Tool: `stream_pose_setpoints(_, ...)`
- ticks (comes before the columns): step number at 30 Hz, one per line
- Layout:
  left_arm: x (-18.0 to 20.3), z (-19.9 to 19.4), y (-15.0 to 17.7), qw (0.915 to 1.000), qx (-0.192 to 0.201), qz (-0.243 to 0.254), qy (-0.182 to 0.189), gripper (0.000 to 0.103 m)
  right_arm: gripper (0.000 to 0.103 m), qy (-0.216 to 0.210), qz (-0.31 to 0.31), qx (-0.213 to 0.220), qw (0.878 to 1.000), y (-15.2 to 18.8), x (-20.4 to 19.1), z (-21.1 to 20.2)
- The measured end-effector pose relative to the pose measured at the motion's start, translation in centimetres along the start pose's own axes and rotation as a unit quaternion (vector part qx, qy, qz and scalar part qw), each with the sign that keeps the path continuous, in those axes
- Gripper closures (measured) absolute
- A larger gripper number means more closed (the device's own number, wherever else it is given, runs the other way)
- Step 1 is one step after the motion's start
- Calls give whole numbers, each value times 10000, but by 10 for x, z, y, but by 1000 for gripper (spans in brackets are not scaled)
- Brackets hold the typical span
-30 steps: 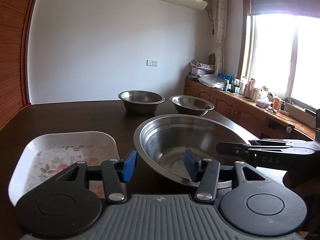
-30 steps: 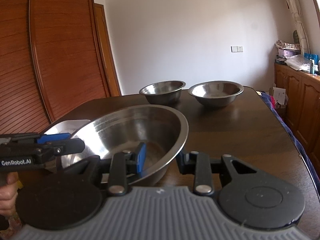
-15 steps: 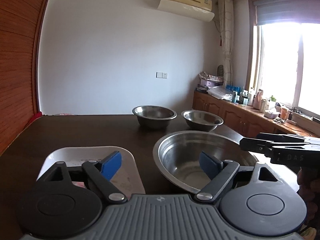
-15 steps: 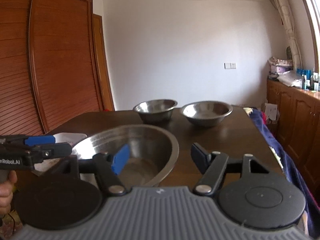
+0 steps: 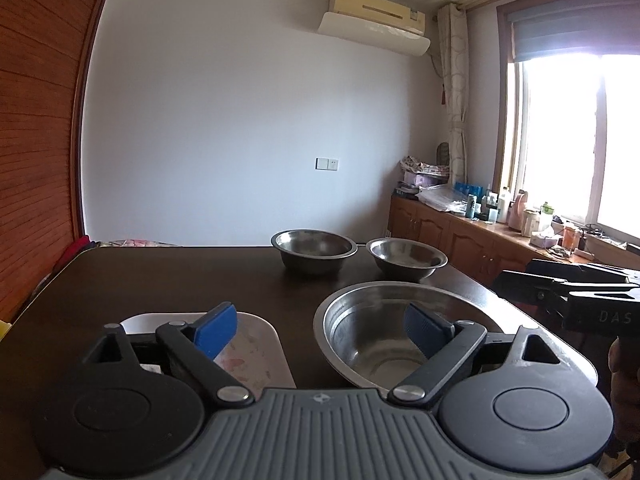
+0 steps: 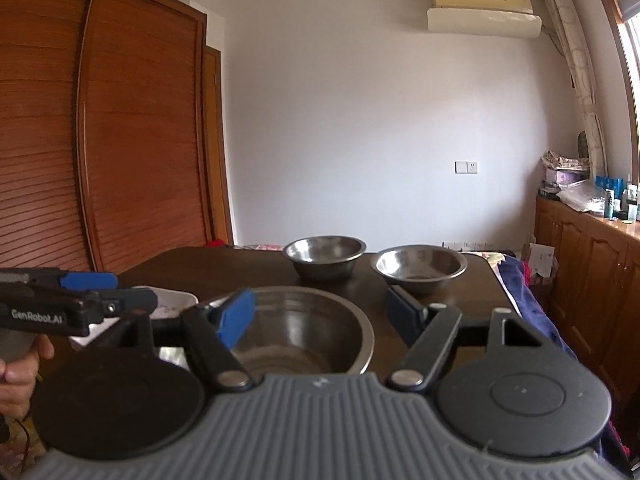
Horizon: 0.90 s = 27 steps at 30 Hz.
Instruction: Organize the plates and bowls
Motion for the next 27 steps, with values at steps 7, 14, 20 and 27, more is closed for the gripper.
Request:
stream_pose_setpoints(7,-1,0,-1,10000,-9,-6,-8,0,27,42,-41,39,10000,1,-1,-2)
stream_pose_setpoints(14,-1,-1,-2,10000,9,-5,-4,0,25,14,-25,59,10000,0,-2,-4)
stream_pose_setpoints(20,-1,-2,-3,10000,19,-1,-3,0,21,-19,-6,104,9999,-2,-3,-7)
stream_pose_setpoints(27,-2,-3,-4,10000,28,-15,-6,0,7,-55,-18,134,9999,-3,-5,-7)
Point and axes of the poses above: each gripper's, at about its wrist camera, not at the fingertips, and z roughly the way its jaws point, x to its right, y to its underside, the point moved 5 cm from there along z, roughly the way its jaws point, and after that the axes turned 5 degrees about x, right-handed, at the moved point
